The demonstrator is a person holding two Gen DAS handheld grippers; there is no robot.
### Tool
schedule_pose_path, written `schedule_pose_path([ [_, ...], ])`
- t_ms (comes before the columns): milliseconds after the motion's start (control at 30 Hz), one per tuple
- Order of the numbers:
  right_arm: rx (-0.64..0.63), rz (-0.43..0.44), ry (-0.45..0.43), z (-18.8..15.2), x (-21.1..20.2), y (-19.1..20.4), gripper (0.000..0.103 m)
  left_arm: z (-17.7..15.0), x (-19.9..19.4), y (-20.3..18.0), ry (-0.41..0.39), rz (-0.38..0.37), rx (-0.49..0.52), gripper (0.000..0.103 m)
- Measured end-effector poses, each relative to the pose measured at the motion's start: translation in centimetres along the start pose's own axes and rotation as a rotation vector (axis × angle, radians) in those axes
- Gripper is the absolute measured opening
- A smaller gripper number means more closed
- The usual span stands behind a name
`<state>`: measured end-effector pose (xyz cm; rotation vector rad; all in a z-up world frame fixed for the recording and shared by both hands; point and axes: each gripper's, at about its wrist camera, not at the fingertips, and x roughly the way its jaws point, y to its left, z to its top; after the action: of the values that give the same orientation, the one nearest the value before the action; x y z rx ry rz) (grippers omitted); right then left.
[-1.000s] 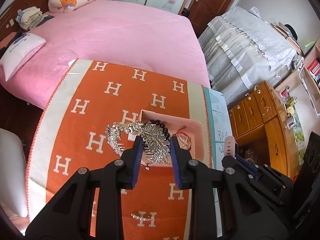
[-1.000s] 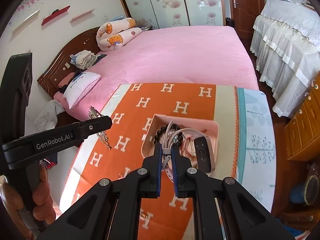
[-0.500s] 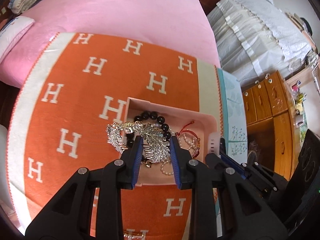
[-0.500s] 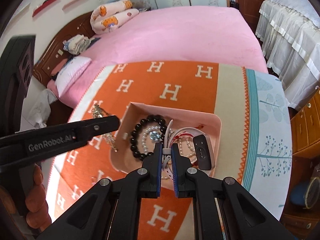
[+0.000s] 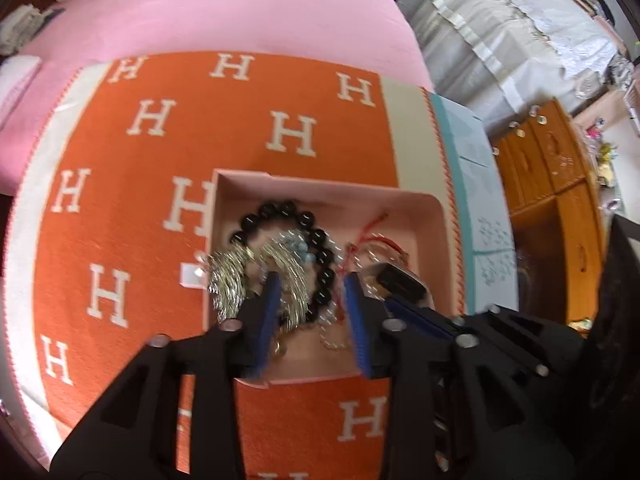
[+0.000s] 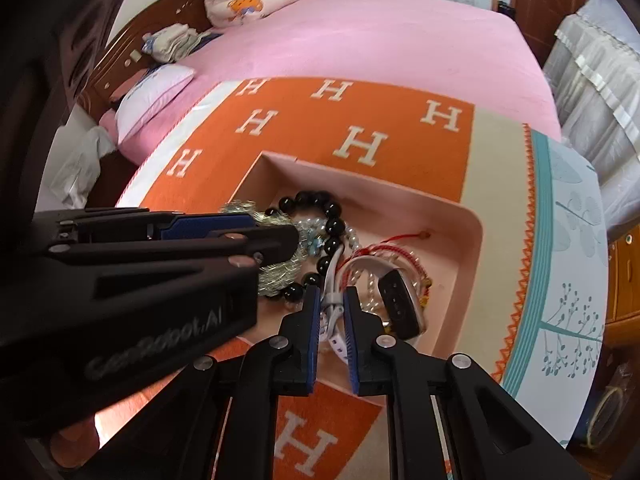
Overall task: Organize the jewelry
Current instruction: 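Carry the comb and smartwatch into the pink box and open both tools, then lift both tools out of the box and move toward the remaining jewelry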
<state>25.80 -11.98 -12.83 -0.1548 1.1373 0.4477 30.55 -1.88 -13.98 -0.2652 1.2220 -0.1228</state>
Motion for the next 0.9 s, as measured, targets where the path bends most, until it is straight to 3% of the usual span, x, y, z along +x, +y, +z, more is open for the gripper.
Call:
schedule_pose_path([
  [33,-0.003,0.004,0.002,-0.1,0.0,0.1,0.018,-0.1,-0.1,0.1,0.002,-0.012,-0.006,0.057],
  [67,-0.004,0.011,-0.002,-0.2,-0.1,0.2,0.021,-0.4,-0.4,0.3,-0.007,-0.024,-0.012,0.058],
  [133,-0.016,0.009,-0.010,-0.3,-0.4,0.5,0.026,-0.7,-1.0,0.4,-0.016,-0.031,-0.013,0.058],
  [367,-0.037,0.012,-0.030,-0.8,-2.3,2.0,0.028,-2.0,-3.3,1.2,-0.042,-0.024,-0.031,0.059],
  [467,-0.024,0.010,-0.046,-1.1,-3.5,2.6,0.035,-2.9,-4.6,1.7,-0.058,-0.017,-0.038,0.059],
  [900,0.083,0.002,-0.044,-5.2,-7.9,4.0,0.035,-8.2,-9.1,3.0,-0.088,0.006,-0.034,0.059],
])
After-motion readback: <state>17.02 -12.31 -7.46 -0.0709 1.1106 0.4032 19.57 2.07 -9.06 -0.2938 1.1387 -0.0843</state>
